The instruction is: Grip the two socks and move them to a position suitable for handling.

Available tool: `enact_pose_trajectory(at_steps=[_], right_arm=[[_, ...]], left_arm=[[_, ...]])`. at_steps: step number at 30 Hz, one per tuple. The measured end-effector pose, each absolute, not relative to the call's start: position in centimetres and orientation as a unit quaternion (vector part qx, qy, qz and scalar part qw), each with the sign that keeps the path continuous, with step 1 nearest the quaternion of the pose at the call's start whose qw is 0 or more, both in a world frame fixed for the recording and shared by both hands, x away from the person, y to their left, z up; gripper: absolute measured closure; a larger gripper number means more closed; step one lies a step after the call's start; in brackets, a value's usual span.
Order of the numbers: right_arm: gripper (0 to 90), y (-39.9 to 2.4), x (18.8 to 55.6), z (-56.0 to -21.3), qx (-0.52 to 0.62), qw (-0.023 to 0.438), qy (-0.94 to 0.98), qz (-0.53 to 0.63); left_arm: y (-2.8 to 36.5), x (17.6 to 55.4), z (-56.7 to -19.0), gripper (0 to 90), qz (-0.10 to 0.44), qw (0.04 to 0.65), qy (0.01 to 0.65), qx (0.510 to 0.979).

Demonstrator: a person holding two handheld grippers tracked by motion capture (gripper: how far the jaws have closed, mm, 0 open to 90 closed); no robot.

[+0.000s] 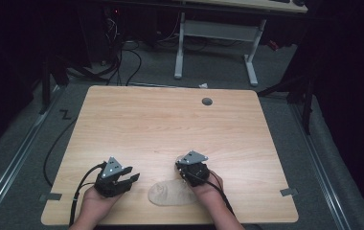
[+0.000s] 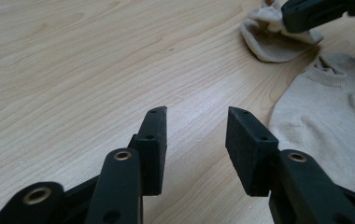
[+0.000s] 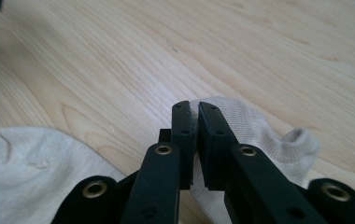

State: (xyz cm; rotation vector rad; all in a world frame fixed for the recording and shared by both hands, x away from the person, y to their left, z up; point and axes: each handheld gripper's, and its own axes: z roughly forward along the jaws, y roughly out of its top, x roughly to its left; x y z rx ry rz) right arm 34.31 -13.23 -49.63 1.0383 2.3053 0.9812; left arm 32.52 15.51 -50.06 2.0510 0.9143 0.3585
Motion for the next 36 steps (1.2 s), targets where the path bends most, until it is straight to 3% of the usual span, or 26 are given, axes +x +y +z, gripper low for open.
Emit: enact_pose_trajectory(at_steps=[6,13,19,22,23,25,36], right_arm=[[84.8,-17.1,33.7,-47.8,0.423,0.223,0.773,0.416],[81.4,-21.5,33.5,-48.3,0.47,0.237,0.74,0.418],[65.3,-25.7,32.8,-49.5,0.507,0.282,0.725,0.372],[67.8,-25.6,32.7,-49.6,0.501,0.279,0.731,0.369],[76.6,-25.1,32.8,-50.0,0.488,0.257,0.75,0.366],[83.2,-24.5,32.9,-50.6,0.479,0.241,0.767,0.351],[85.3,-22.1,34.4,-52.2,0.46,0.204,0.806,0.312]], left_arm=[[15.5,32.3,-50.1,59.6,0.145,0.418,0.364,0.82],[15.2,32.4,-50.2,59.6,0.144,0.414,0.365,0.822],[15.0,32.3,-50.2,59.6,0.145,0.414,0.362,0.823],[14.9,32.4,-50.3,60.2,0.144,0.409,0.359,0.826],[14.7,32.4,-50.4,60.6,0.145,0.408,0.359,0.827],[14.6,32.4,-50.4,60.8,0.145,0.407,0.358,0.828],[14.6,32.4,-50.5,61.0,0.147,0.405,0.361,0.827]])
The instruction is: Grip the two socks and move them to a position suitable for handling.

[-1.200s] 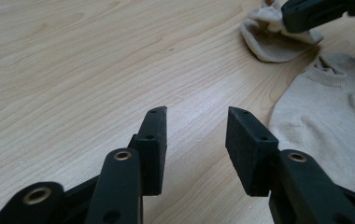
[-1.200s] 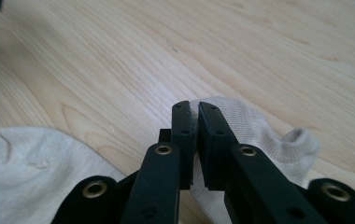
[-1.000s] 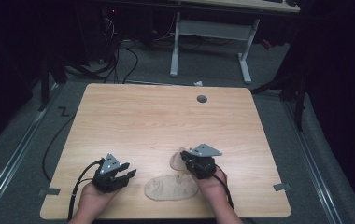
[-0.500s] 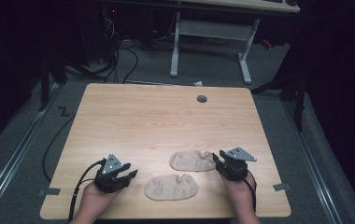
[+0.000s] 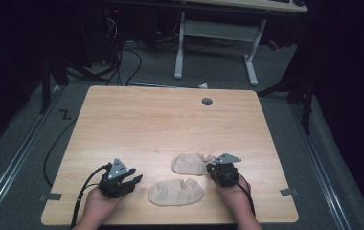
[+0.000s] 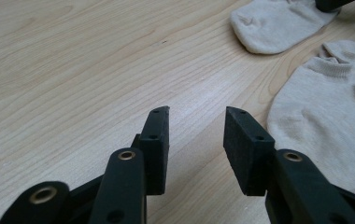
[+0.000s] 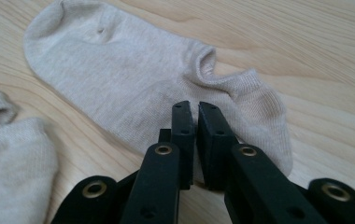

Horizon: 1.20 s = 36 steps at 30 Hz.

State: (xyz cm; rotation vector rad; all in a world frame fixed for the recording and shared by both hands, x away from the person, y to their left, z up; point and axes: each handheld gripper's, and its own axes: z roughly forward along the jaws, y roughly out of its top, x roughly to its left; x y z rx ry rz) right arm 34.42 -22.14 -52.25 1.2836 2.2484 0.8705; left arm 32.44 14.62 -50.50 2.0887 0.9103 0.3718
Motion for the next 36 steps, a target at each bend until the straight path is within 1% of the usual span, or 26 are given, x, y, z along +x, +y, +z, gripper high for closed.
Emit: enact_pose_trajectory(at_steps=[11,14,16,18,21,24,27,31,32,33,35,36], right_arm=[[86.2,-18.0,34.9,-52.3,0.402,0.186,0.837,0.321],[86.1,-16.9,35.0,-52.4,0.387,0.19,0.843,0.322],[81.8,-16.4,35.0,-52.3,0.385,0.195,0.843,0.321],[81.2,-16.6,34.9,-52.0,0.388,0.196,0.838,0.33],[78.0,-18.6,34.5,-50.9,0.407,0.222,0.814,0.35],[73.5,-20.5,35.1,-51.3,0.445,0.216,0.797,0.346],[70.1,-20.9,35.6,-51.8,0.46,0.206,0.789,0.351],[68.6,-20.1,35.7,-52.2,0.465,0.205,0.79,0.343],[68.6,-20.1,35.7,-52.2,0.465,0.205,0.79,0.343],[68.2,-20.0,36.0,-52.7,0.471,0.196,0.792,0.335],[72.5,-20.2,36.1,-52.8,0.474,0.188,0.787,0.346],[72.5,-20.2,36.1,-52.8,0.474,0.188,0.787,0.346]], left_arm=[[14.0,33.0,-51.0,58.9,0.143,0.402,0.369,0.826],[13.6,33.5,-51.1,58.1,0.141,0.402,0.372,0.825],[12.8,34.5,-50.9,58.1,0.138,0.409,0.378,0.819],[12.6,34.8,-50.9,56.7,0.138,0.409,0.376,0.82],[11.4,36.1,-51.4,54.6,0.13,0.411,0.388,0.815],[10.4,36.8,-52.0,54.6,0.133,0.4,0.385,0.821],[9.5,37.1,-52.5,54.2,0.13,0.387,0.386,0.827],[9.0,37.0,-53.0,59.2,0.136,0.38,0.381,0.832],[9.0,37.0,-53.0,61.8,0.136,0.38,0.381,0.832],[9.1,37.0,-53.0,64.7,0.133,0.382,0.382,0.831],[9.1,36.8,-53.0,72.6,0.132,0.386,0.378,0.831],[9.1,36.8,-53.0,76.5,0.132,0.386,0.378,0.831]])
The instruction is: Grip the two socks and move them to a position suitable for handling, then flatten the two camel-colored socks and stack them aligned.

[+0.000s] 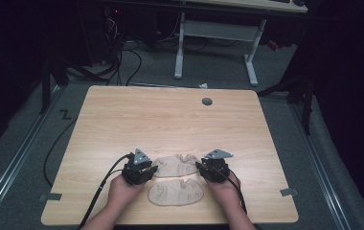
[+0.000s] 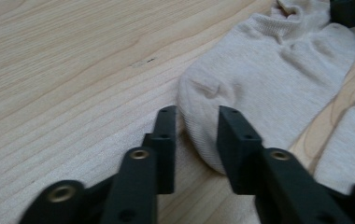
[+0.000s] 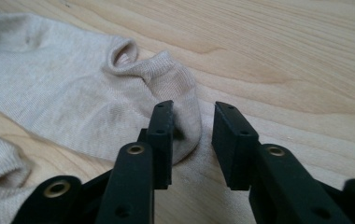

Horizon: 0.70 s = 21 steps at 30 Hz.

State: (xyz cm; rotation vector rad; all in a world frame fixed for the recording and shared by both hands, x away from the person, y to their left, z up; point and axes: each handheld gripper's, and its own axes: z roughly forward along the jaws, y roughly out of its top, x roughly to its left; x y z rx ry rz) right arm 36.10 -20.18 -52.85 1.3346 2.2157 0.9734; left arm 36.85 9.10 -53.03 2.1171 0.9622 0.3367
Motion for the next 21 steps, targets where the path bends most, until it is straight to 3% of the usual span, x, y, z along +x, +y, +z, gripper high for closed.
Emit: enact_pose_trajectory(at_steps=[1,3,13,21], right_arm=[[84.0,-20.2,36.1,-52.8,0.468,0.178,0.791,0.351],[86.4,-19.9,36.0,-52.8,0.462,0.181,0.795,0.348],[86.4,-19.9,34.2,-50.5,0.435,0.235,0.786,0.371],[86.2,-20.7,32.5,-49.5,0.42,0.247,0.784,0.385]], left_arm=[[9.0,36.7,-53.0,82.0,0.132,0.388,0.373,0.832],[9.0,36.4,-52.8,86.6,0.146,0.389,0.366,0.833],[9.0,35.0,-50.7,87.2,0.156,0.434,0.353,0.814],[9.3,33.7,-50.2,87.1,0.149,0.432,0.344,0.82]])
